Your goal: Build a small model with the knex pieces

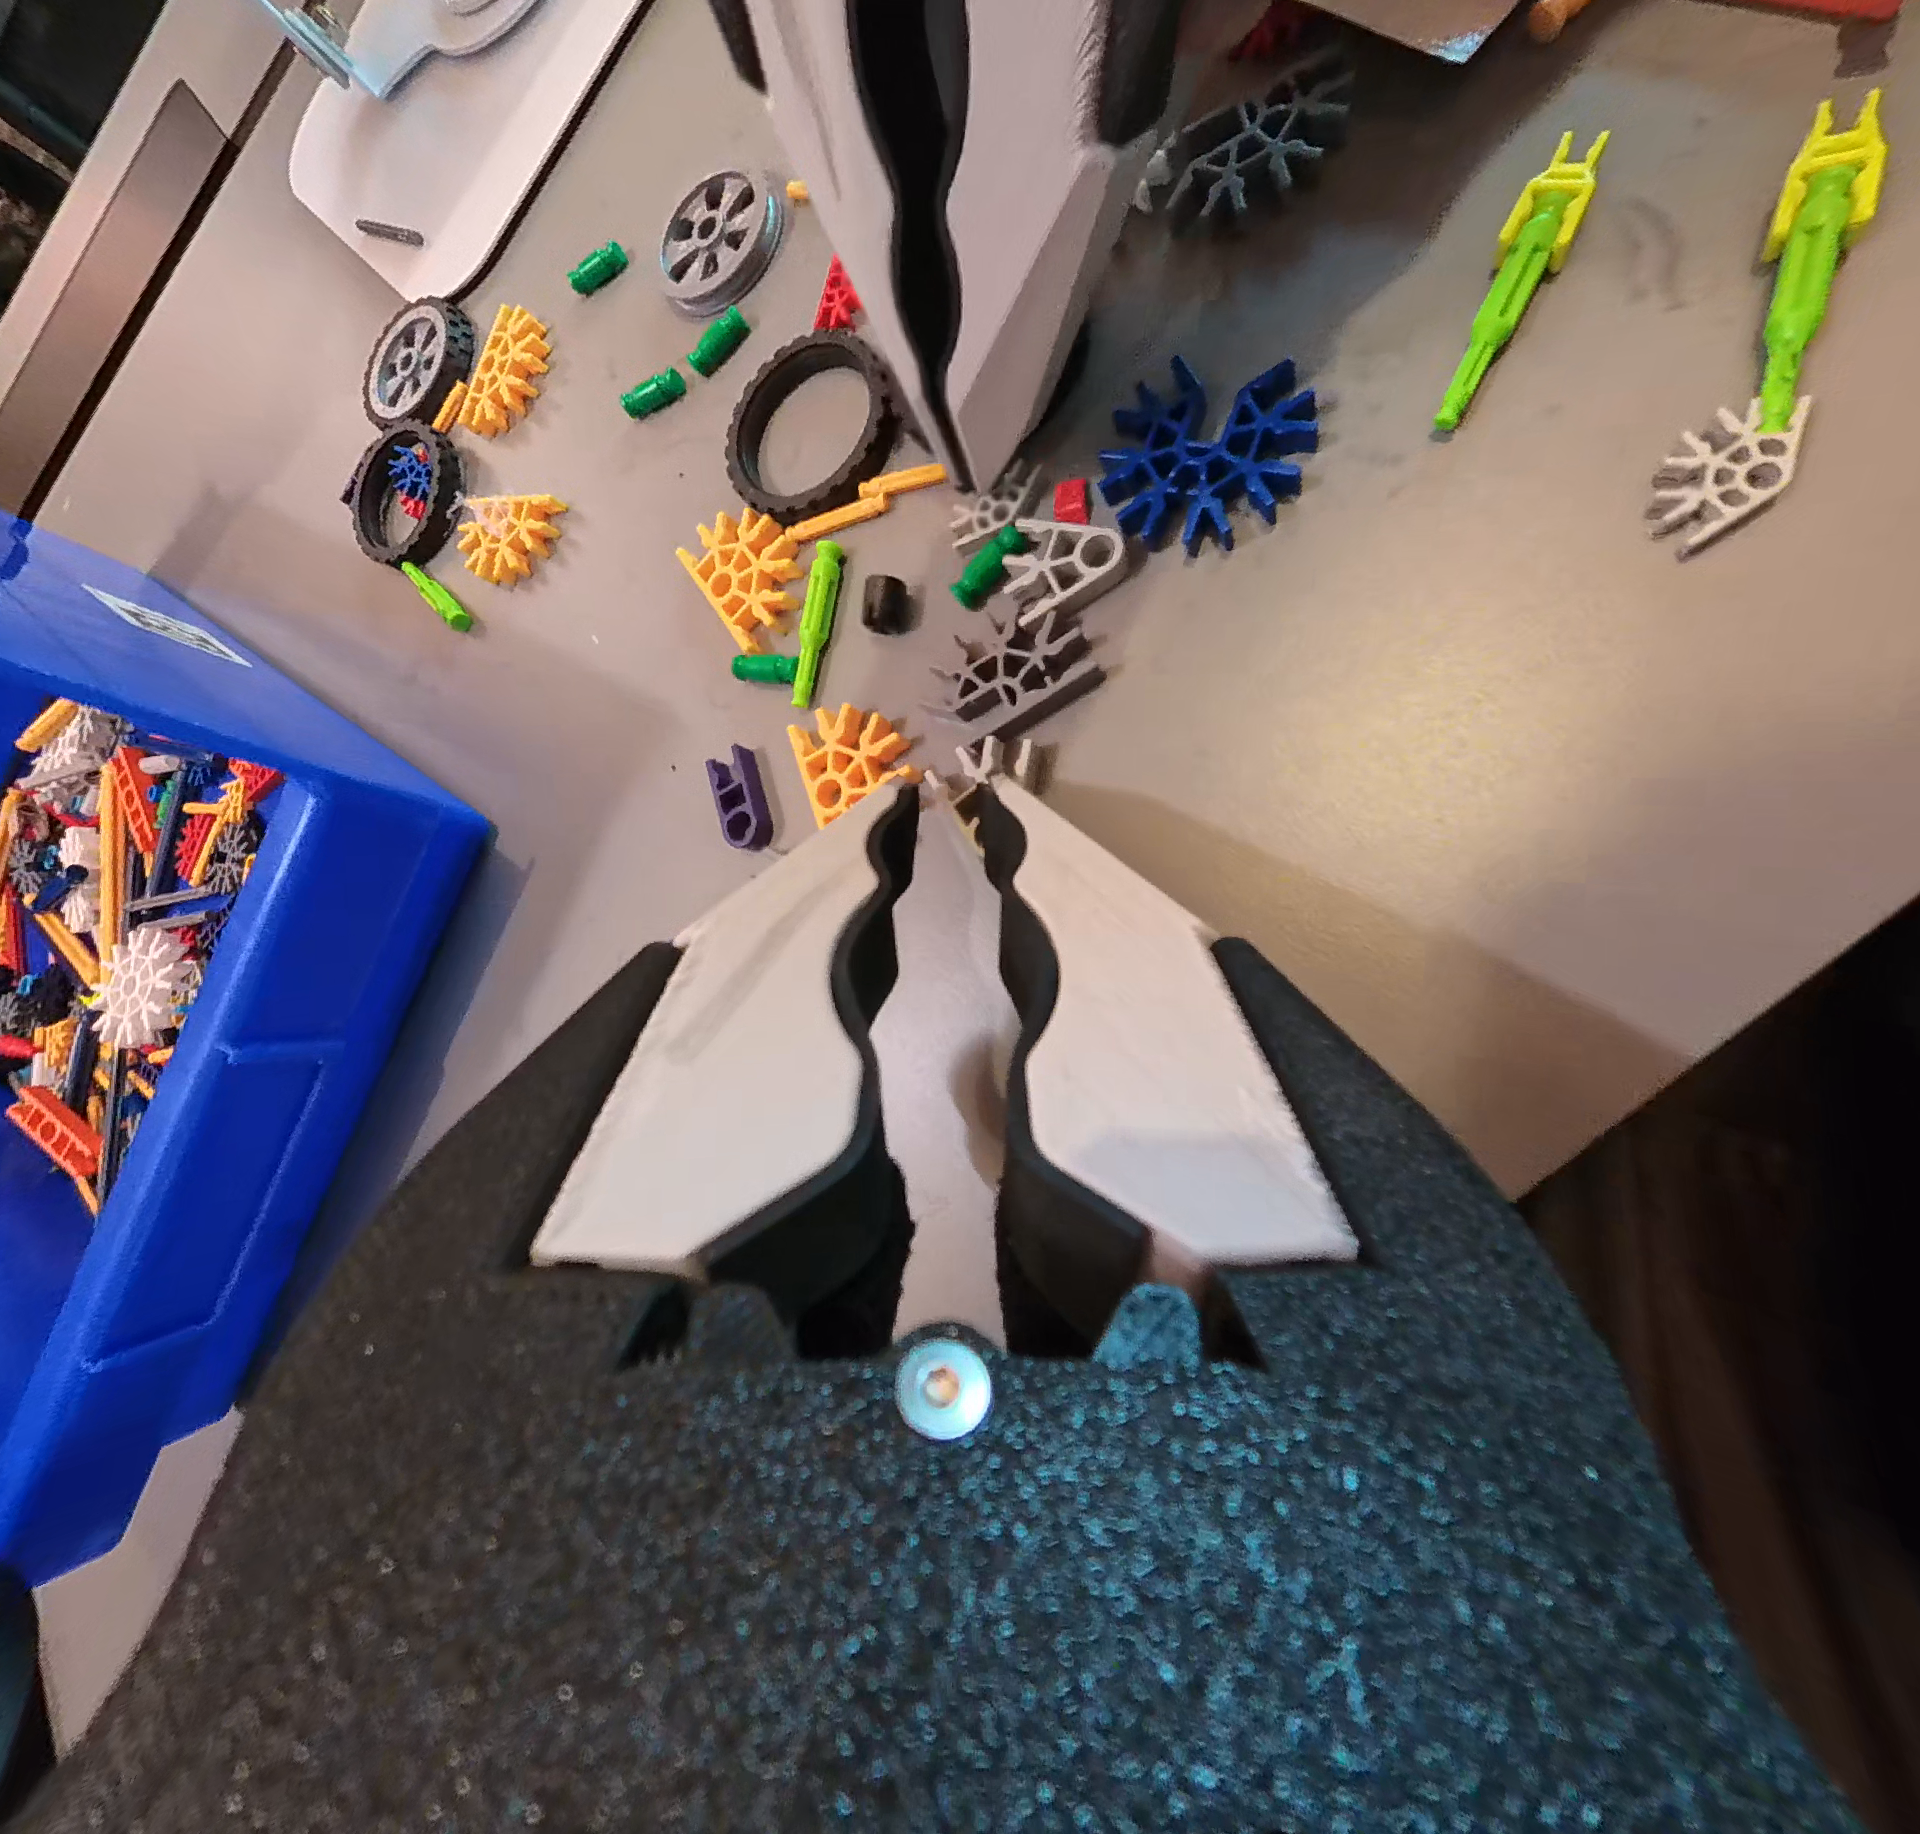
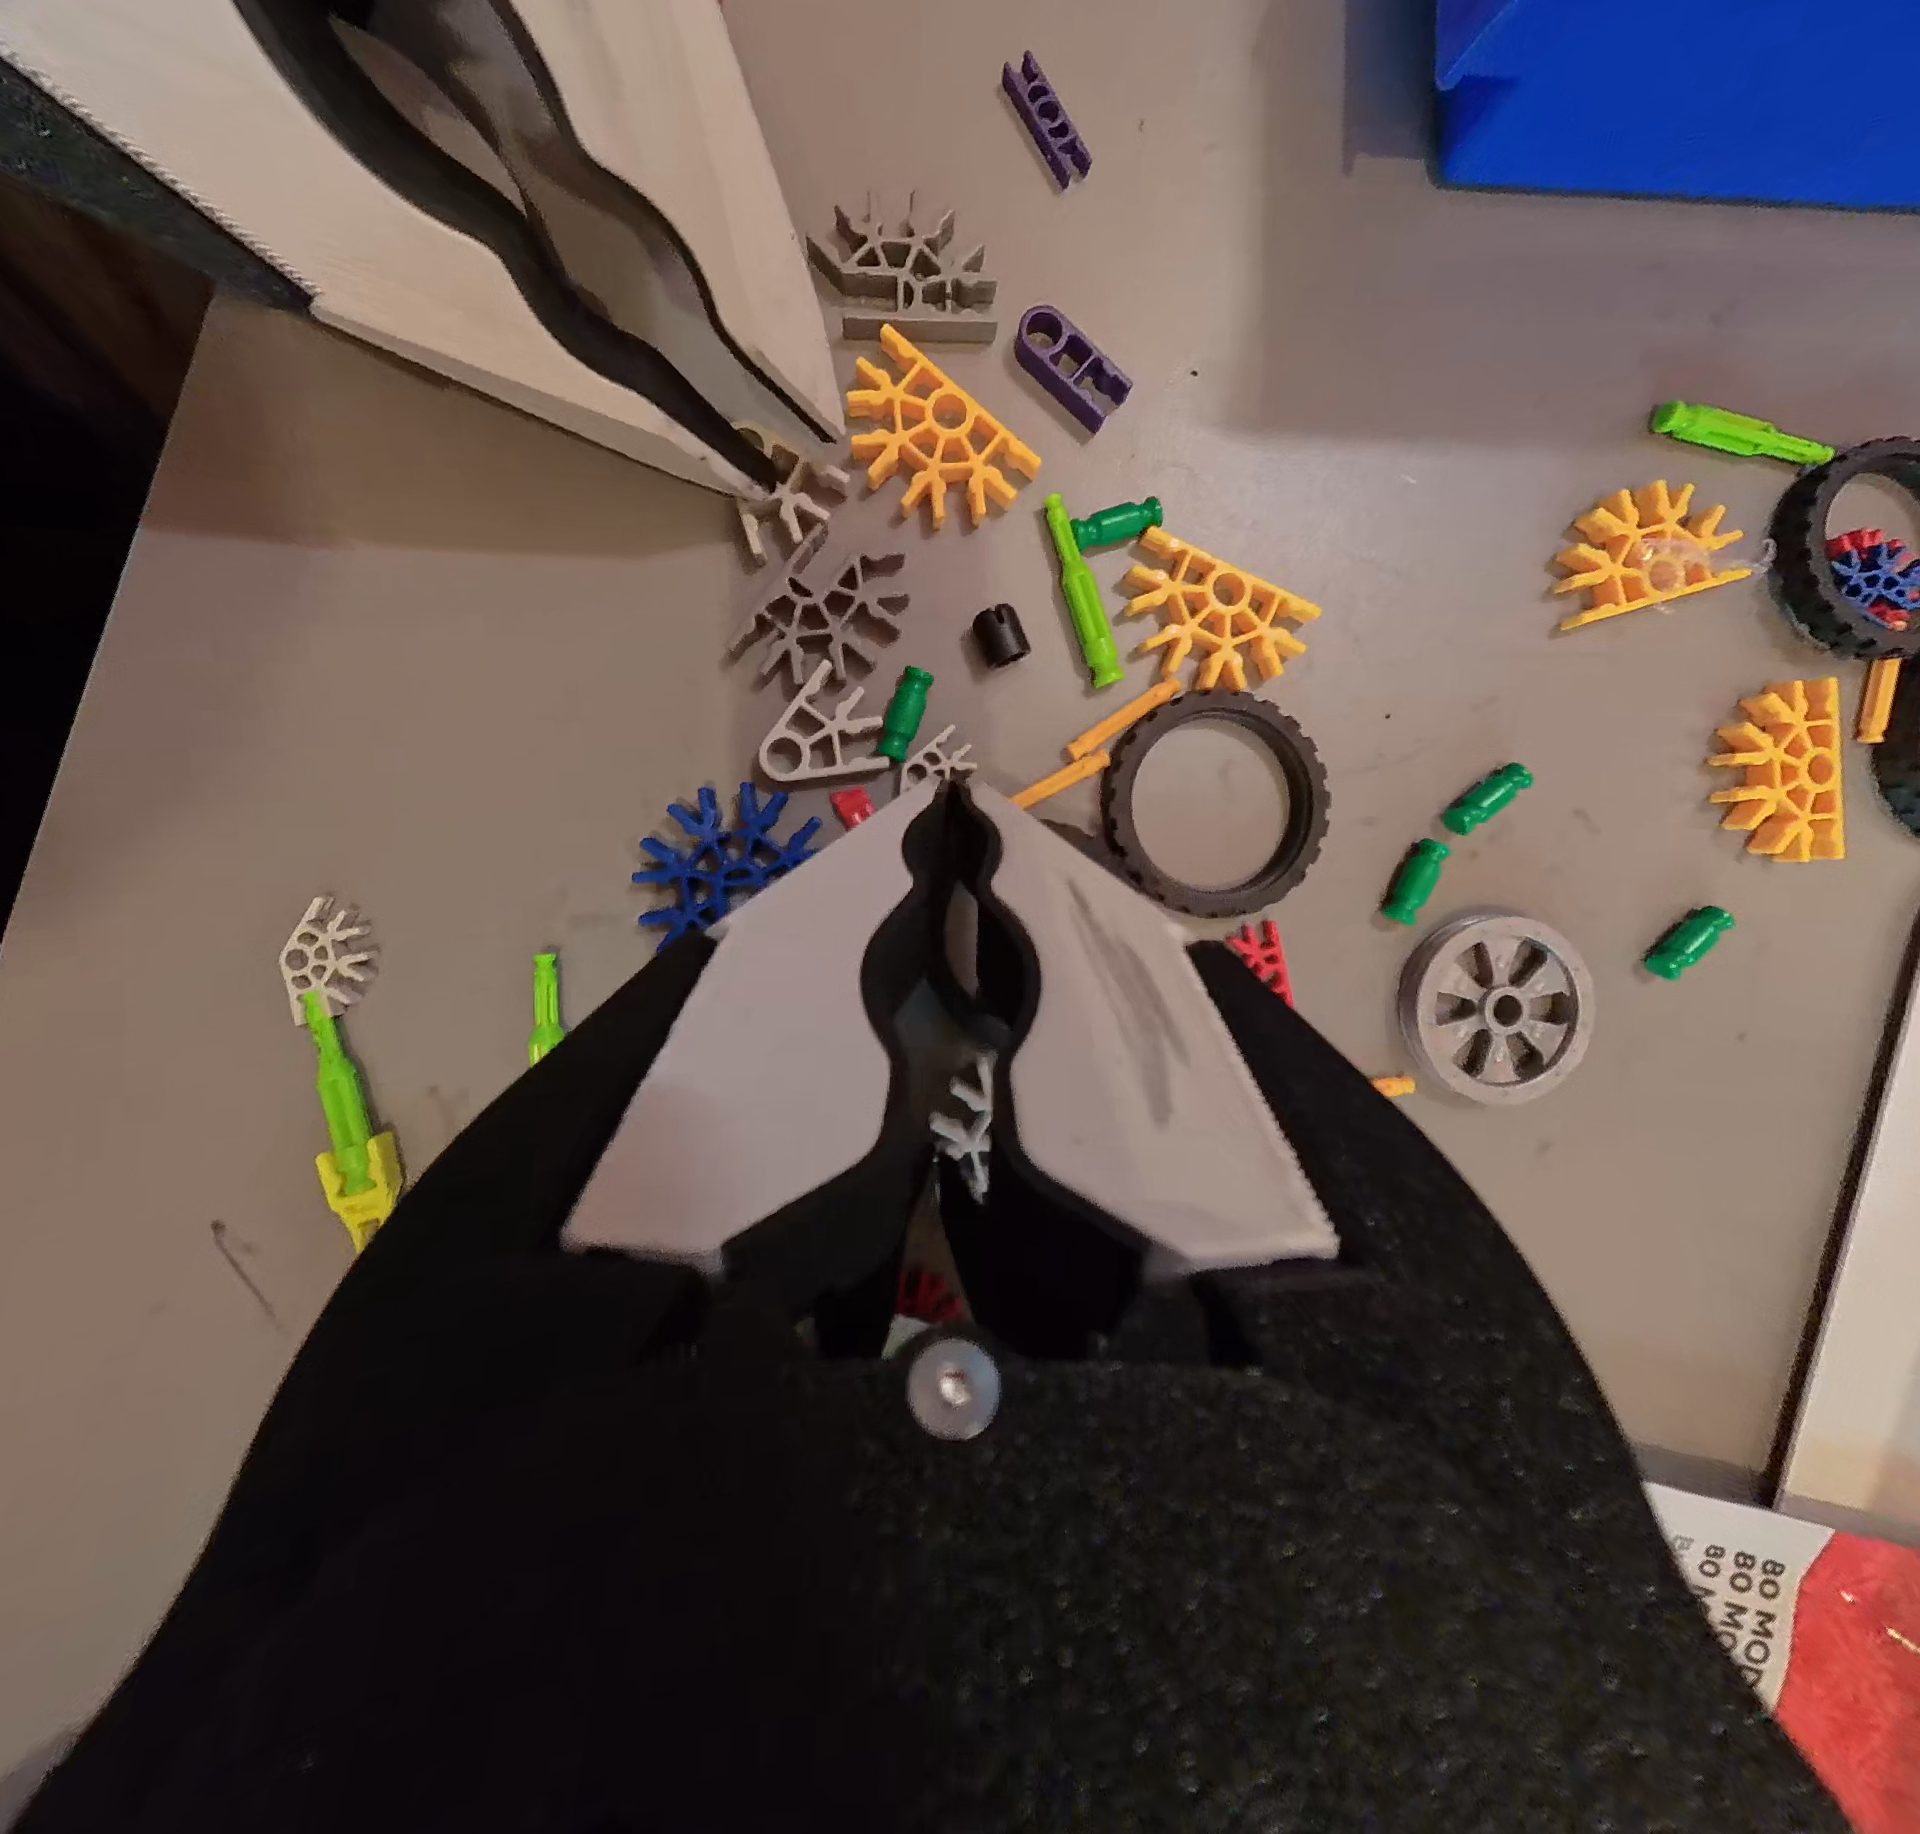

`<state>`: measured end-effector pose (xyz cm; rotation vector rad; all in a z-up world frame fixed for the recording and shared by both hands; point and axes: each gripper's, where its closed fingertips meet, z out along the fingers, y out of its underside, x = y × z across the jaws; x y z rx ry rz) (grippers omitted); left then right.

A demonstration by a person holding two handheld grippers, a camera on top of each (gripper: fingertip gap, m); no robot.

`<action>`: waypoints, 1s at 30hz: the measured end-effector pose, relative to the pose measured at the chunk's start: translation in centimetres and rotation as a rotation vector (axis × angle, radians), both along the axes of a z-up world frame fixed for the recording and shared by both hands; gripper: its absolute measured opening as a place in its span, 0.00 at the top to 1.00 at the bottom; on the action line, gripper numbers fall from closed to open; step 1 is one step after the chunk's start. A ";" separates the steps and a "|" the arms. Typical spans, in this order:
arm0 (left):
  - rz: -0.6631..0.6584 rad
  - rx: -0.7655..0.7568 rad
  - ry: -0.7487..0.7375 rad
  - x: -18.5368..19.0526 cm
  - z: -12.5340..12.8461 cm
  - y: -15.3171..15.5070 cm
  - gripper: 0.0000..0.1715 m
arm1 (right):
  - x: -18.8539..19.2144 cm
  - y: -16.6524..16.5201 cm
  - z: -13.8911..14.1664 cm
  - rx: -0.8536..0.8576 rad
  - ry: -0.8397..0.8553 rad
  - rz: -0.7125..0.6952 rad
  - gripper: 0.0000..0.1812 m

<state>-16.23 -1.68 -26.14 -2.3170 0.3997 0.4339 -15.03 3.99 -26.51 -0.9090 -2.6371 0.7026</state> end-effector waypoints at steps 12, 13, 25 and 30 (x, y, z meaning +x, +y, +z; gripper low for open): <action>0.001 -0.002 -0.008 0.0 0.0 0.0 0.94 | 0.1 1.0 0.6 -0.007 0.016 0.001 0.92; 0.000 -0.002 -0.007 0.0 0.0 0.0 0.94 | 0.1 0.9 0.6 -0.011 0.016 0.002 0.91; -0.010 0.006 -0.017 0.2 0.0 0.0 0.93 | -0.3 0.2 -0.4 0.032 -0.009 0.047 0.99; -0.007 0.024 -0.022 0.2 0.2 0.0 0.90 | 0.0 -0.1 -0.3 -0.018 -0.014 0.036 0.99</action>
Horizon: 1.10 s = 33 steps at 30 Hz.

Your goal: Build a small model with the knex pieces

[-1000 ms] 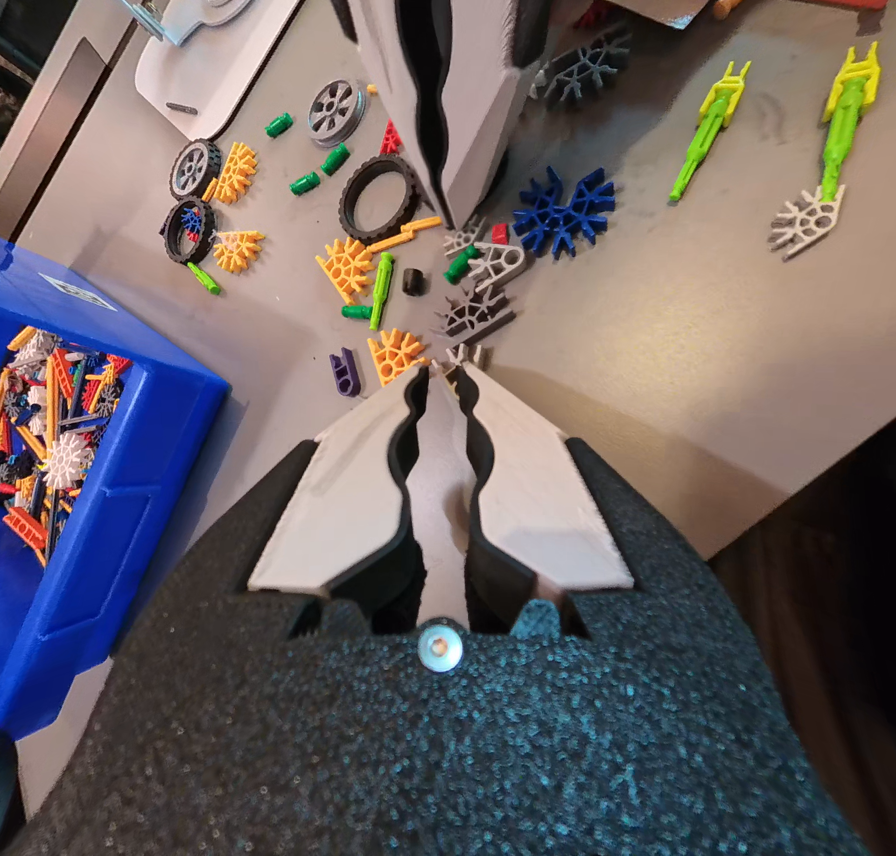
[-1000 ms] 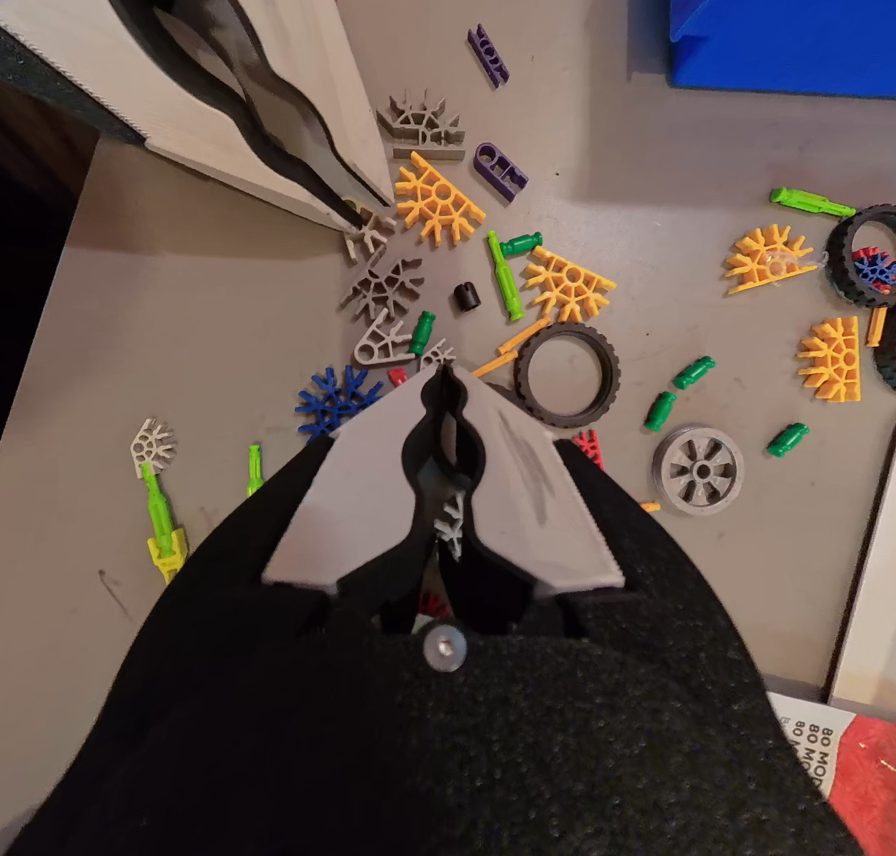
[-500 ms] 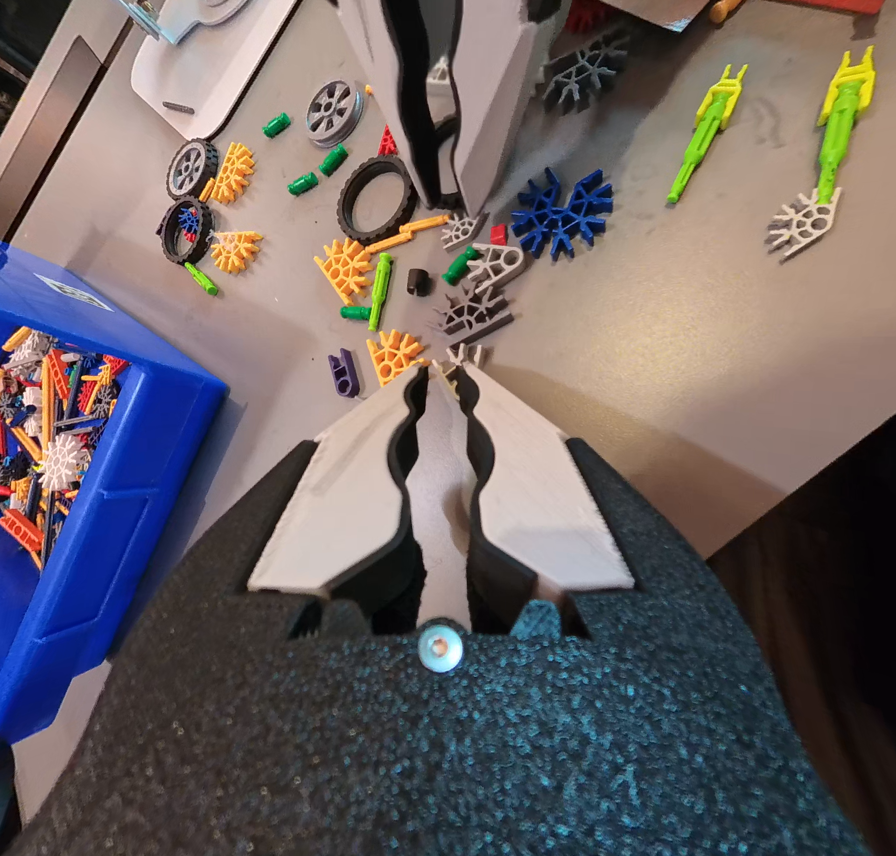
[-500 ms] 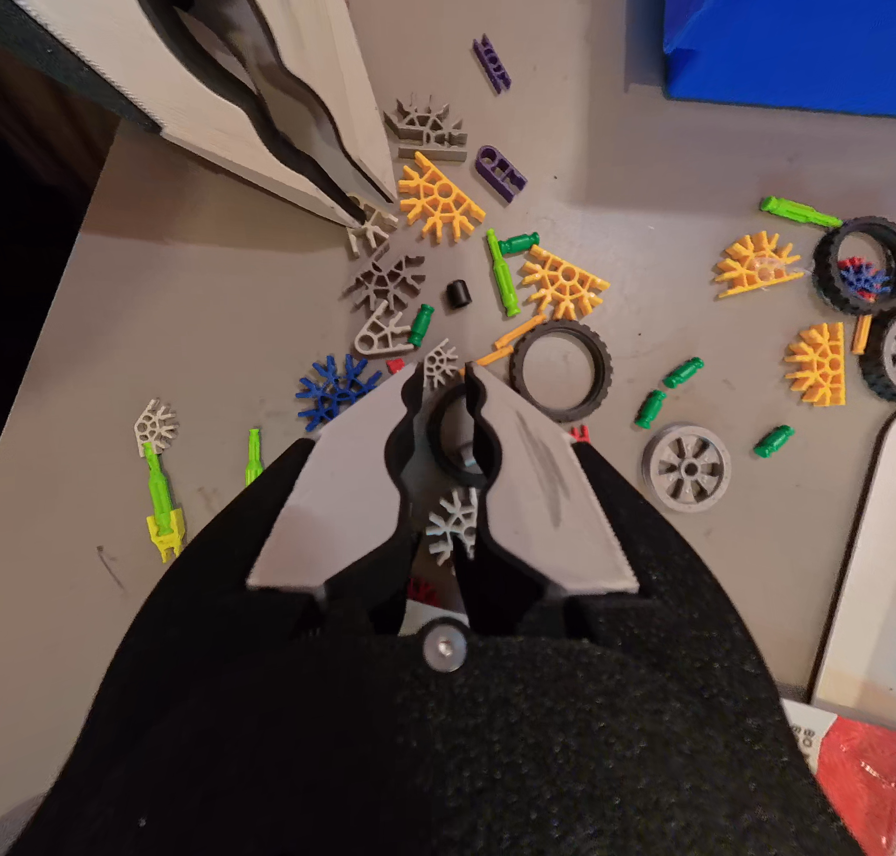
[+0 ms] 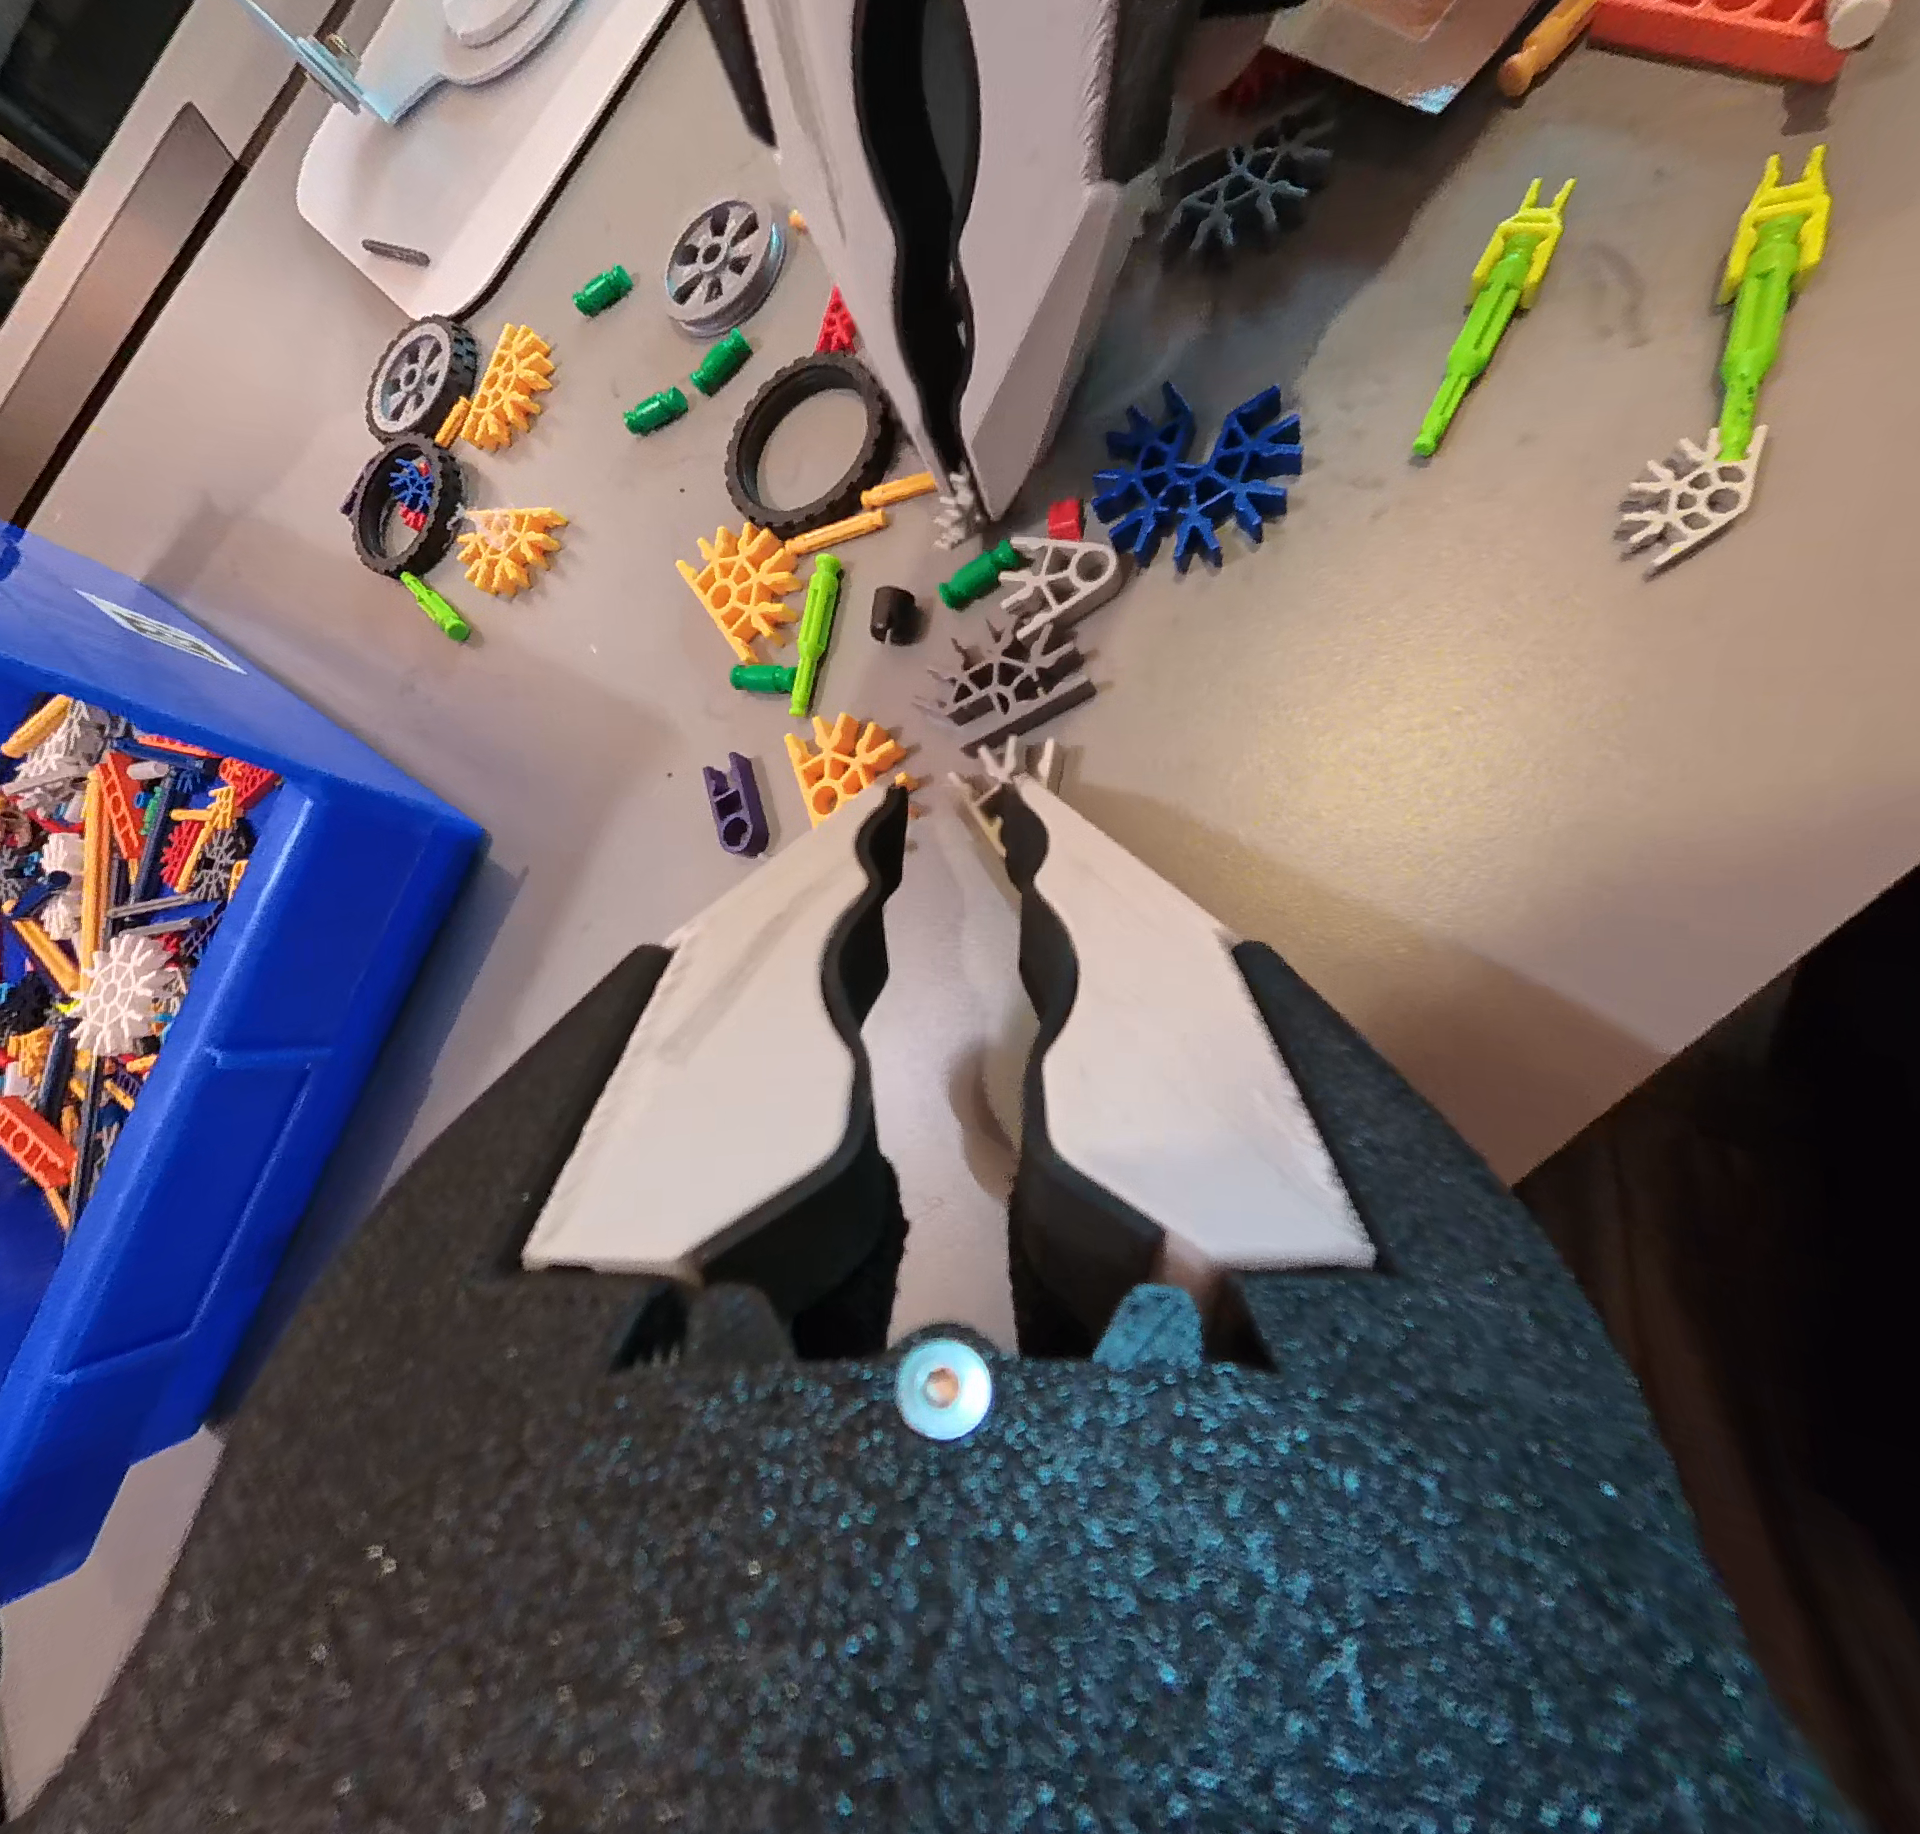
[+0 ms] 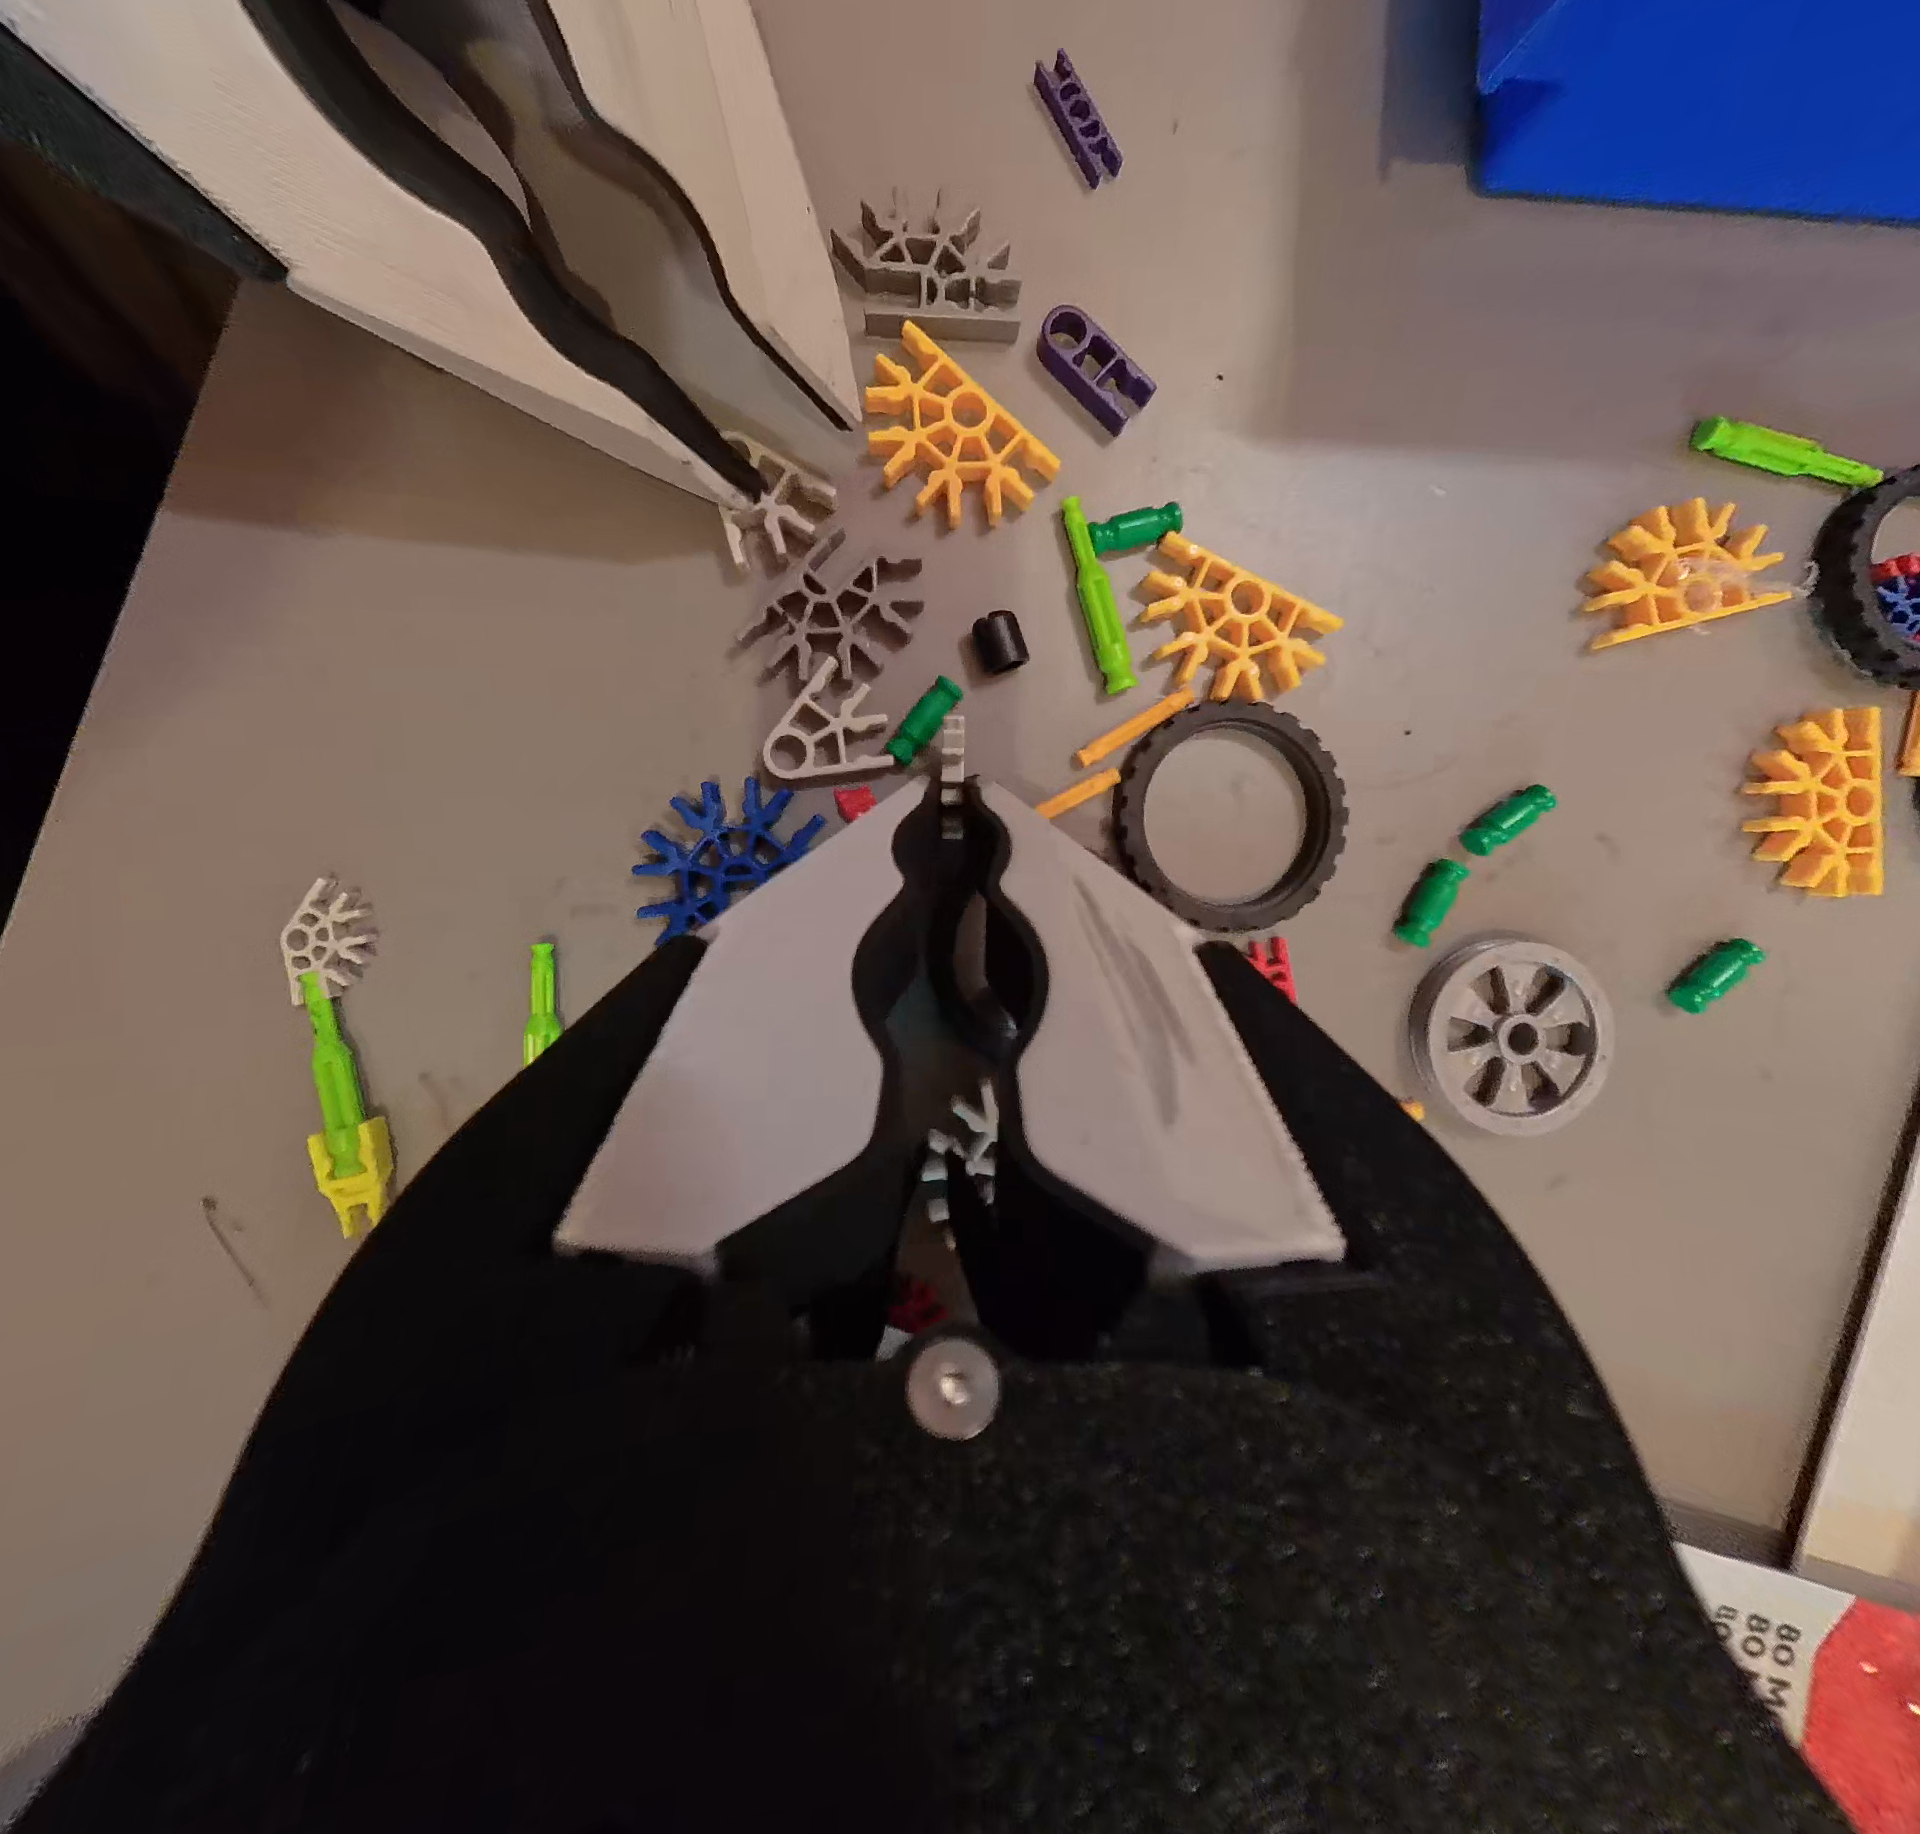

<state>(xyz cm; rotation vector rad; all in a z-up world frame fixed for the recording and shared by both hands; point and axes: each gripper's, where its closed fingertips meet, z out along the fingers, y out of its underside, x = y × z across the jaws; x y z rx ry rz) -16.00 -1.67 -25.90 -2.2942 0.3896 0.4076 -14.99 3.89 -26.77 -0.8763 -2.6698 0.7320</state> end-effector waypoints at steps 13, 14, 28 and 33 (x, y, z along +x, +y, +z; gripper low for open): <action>0.017 0.135 0.008 0.0 2.6 1.6 0.95 | 0.6 -0.4 5.2 -0.271 0.140 -0.178 0.99; 0.009 0.157 -0.022 0.3 3.1 1.8 0.95 | 0.8 -0.6 5.6 -0.288 0.154 -0.184 0.99; -0.157 0.575 -0.804 5.4 11.2 3.7 0.95 | 3.7 -2.3 11.2 -0.674 0.303 -0.177 0.99; -0.222 0.592 -0.886 6.4 11.7 3.6 0.99 | 4.7 -2.9 11.0 -0.690 0.269 -0.131 0.99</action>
